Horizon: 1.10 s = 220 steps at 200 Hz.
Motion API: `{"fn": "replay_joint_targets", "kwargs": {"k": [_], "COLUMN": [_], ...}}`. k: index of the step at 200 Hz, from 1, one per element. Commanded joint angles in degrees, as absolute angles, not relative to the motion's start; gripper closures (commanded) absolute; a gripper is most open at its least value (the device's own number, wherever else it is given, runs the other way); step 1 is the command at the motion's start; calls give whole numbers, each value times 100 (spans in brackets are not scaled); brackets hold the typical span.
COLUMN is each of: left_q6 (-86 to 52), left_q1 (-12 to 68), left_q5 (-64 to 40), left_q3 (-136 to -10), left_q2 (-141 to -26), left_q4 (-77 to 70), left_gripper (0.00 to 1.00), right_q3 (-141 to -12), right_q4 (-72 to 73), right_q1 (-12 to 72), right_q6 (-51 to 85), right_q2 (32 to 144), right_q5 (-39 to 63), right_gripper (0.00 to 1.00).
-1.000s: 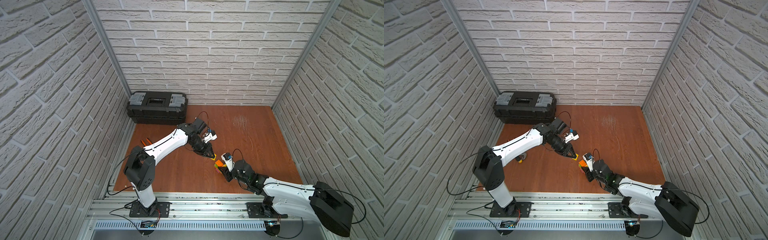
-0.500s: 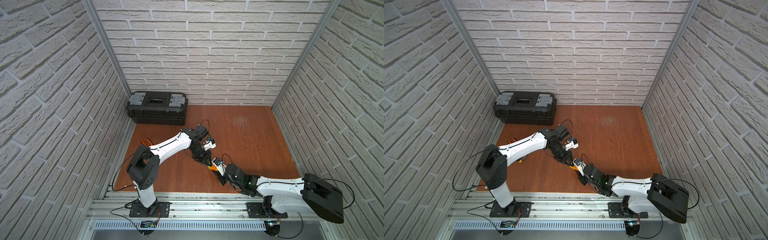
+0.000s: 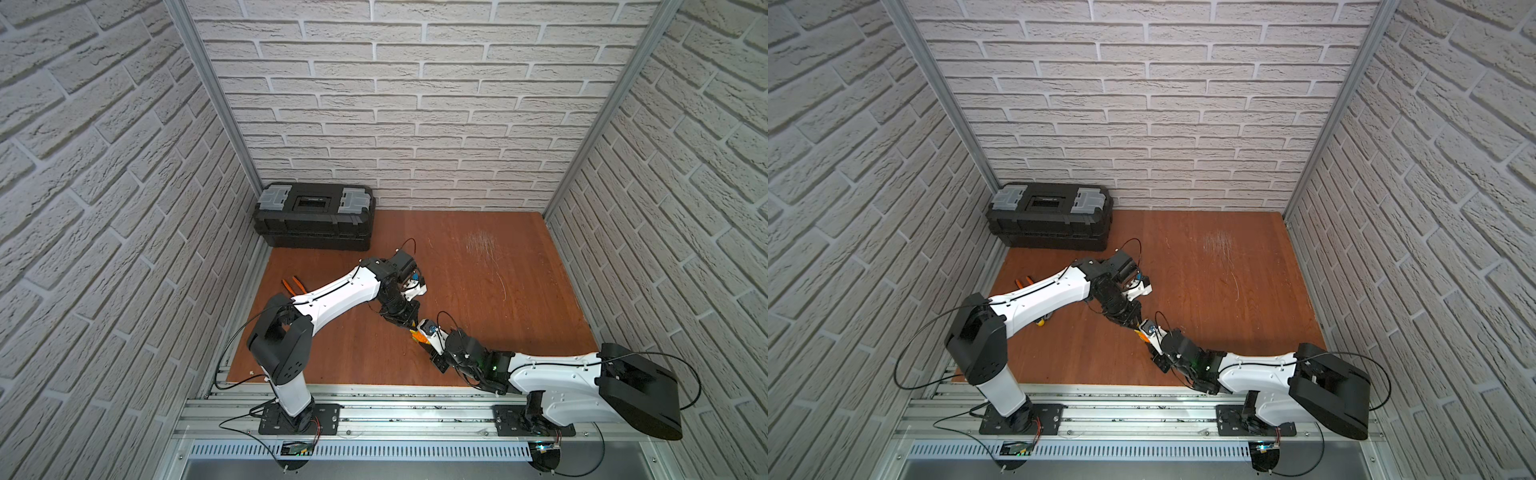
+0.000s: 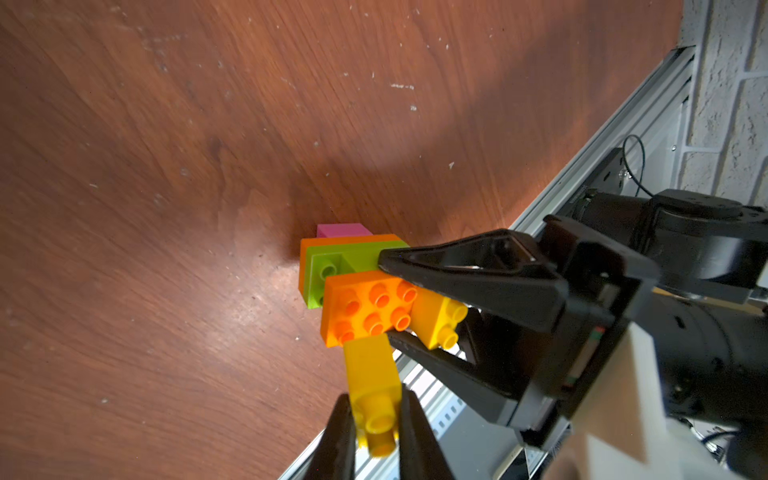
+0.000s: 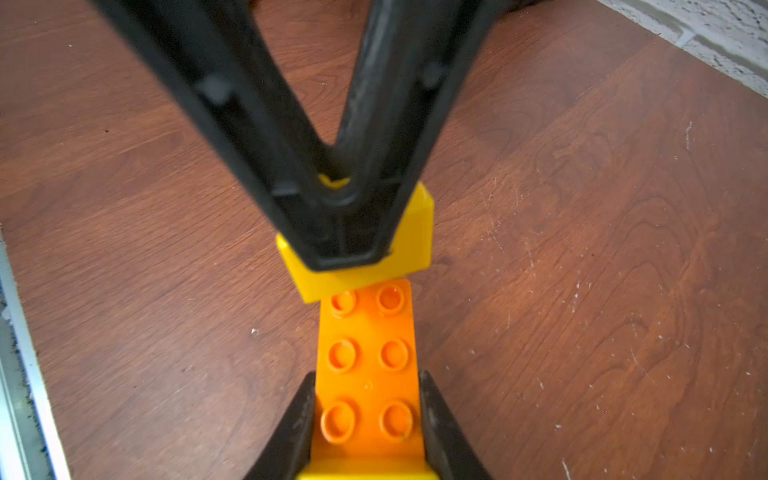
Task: Assemble a carrot with lego
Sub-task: Adjust the lego brick at the center of the board.
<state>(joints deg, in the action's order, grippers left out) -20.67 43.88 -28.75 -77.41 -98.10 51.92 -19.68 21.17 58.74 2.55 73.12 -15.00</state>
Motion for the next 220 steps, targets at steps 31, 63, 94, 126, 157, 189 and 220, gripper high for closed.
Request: {"fn": "replay_joint_targets", "kwargs": {"k": [31, 63, 94, 126, 157, 189, 220], "left_q6": [-2133, -2127, -2110, -2092, -2092, -2059, -2001], "left_q1": [4505, 4526, 4527, 4497, 4451, 4412, 4287], "left_q5": [-2684, -2710, -2764, -2797, -2874, -2883, -2881], "left_q3": [-7787, -7752, -7769, -7821, -7870, -7984, -8025], "left_q2": [-9735, -9782, -9787, -9844, -9932, -9997, -9958], "left_q4": [5247, 5230, 5212, 5235, 5214, 5321, 5469], "left_gripper": [100, 100, 100, 100, 100, 100, 100], "right_q3": [-1788, -1758, -1708, -1545, -1386, -1089, -718], "right_q4": [1817, 1911, 2037, 2261, 2494, 3009, 3781], "right_q1": [5934, 5934, 5939, 5933, 5939, 5936, 5936], "right_q6": [178, 101, 10, 0, 25, 107, 77], "right_q2": [7270, 7256, 7119, 6929, 6864, 6701, 6582], "right_q5": [-1462, -1433, -1362, -1363, -1380, -1482, -1599], "right_gripper": [95, 83, 59, 47, 44, 29, 22]}}
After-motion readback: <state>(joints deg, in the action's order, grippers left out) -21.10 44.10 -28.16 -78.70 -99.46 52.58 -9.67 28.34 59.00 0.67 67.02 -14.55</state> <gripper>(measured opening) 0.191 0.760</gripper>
